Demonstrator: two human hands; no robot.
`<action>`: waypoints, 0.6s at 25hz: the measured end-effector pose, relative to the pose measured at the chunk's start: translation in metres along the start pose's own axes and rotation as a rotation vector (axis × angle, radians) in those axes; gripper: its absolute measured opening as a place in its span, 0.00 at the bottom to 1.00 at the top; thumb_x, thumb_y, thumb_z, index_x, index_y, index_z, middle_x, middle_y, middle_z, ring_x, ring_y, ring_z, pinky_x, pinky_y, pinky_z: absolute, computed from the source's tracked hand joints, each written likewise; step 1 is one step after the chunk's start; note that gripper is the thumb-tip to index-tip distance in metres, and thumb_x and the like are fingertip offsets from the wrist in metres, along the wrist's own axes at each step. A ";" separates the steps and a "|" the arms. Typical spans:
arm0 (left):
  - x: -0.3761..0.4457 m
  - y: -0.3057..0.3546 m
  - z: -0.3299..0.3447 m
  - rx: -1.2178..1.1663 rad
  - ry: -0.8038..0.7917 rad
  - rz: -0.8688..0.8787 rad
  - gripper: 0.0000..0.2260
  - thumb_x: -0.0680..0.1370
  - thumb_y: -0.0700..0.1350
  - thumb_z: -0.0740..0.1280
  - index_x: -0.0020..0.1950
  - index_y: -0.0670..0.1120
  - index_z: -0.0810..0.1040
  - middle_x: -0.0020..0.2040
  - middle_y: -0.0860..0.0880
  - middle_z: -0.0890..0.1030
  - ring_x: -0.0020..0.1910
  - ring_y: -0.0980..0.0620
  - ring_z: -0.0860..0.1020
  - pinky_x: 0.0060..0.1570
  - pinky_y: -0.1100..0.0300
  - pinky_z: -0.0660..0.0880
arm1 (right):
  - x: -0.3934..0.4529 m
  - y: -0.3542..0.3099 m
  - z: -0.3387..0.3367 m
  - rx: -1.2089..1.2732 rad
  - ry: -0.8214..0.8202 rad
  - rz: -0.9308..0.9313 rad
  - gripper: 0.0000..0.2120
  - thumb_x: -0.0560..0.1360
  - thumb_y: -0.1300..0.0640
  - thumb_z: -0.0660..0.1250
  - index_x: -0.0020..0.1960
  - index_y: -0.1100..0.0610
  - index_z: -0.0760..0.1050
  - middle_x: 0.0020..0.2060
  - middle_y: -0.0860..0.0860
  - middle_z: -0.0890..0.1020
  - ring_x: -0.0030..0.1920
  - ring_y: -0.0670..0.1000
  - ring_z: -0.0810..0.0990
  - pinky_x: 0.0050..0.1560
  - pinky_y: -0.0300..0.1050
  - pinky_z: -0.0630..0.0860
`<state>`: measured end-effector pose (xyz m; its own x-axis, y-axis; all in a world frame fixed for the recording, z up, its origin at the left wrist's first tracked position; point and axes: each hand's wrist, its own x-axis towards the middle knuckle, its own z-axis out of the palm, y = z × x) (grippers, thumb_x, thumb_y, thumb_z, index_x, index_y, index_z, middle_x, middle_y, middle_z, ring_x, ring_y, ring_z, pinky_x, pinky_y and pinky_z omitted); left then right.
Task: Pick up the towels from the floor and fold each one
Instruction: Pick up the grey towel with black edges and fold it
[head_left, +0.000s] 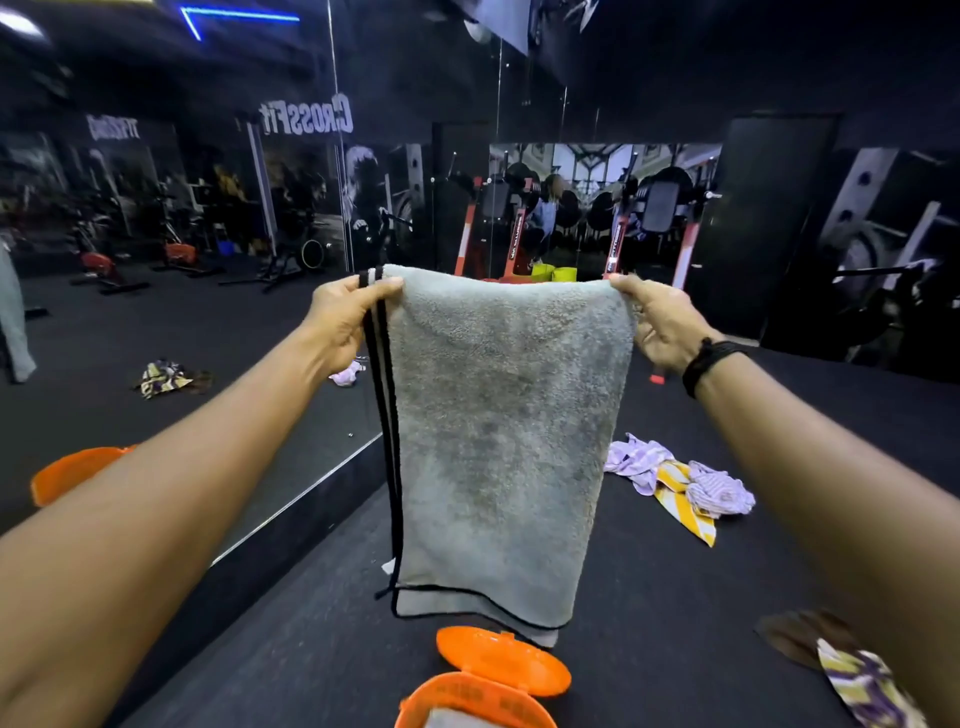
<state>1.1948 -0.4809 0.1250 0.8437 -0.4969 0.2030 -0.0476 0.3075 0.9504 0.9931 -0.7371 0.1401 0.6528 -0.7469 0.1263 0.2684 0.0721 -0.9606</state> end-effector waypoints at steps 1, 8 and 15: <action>-0.001 0.000 0.002 -0.076 0.007 -0.020 0.04 0.74 0.38 0.71 0.43 0.45 0.80 0.33 0.52 0.83 0.35 0.54 0.81 0.40 0.60 0.80 | 0.001 -0.001 0.001 -0.003 0.043 -0.028 0.06 0.74 0.65 0.69 0.44 0.57 0.72 0.37 0.52 0.78 0.34 0.49 0.78 0.30 0.38 0.77; 0.001 0.003 -0.003 -0.120 0.016 -0.065 0.10 0.73 0.35 0.72 0.51 0.46 0.77 0.41 0.51 0.81 0.36 0.56 0.81 0.35 0.62 0.79 | -0.004 -0.007 -0.003 -0.036 -0.039 -0.092 0.07 0.72 0.69 0.70 0.48 0.61 0.79 0.33 0.50 0.84 0.33 0.45 0.83 0.36 0.37 0.80; 0.002 -0.004 -0.019 0.651 0.127 0.185 0.13 0.60 0.40 0.82 0.39 0.50 0.84 0.39 0.48 0.85 0.43 0.49 0.83 0.50 0.53 0.80 | -0.003 0.001 -0.020 -1.027 0.074 -0.432 0.15 0.63 0.60 0.80 0.48 0.61 0.83 0.39 0.56 0.81 0.42 0.50 0.76 0.40 0.40 0.73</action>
<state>1.2066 -0.4678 0.1168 0.8451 -0.3719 0.3841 -0.4748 -0.1920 0.8589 0.9773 -0.7485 0.1337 0.5931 -0.6170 0.5173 -0.2721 -0.7583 -0.5924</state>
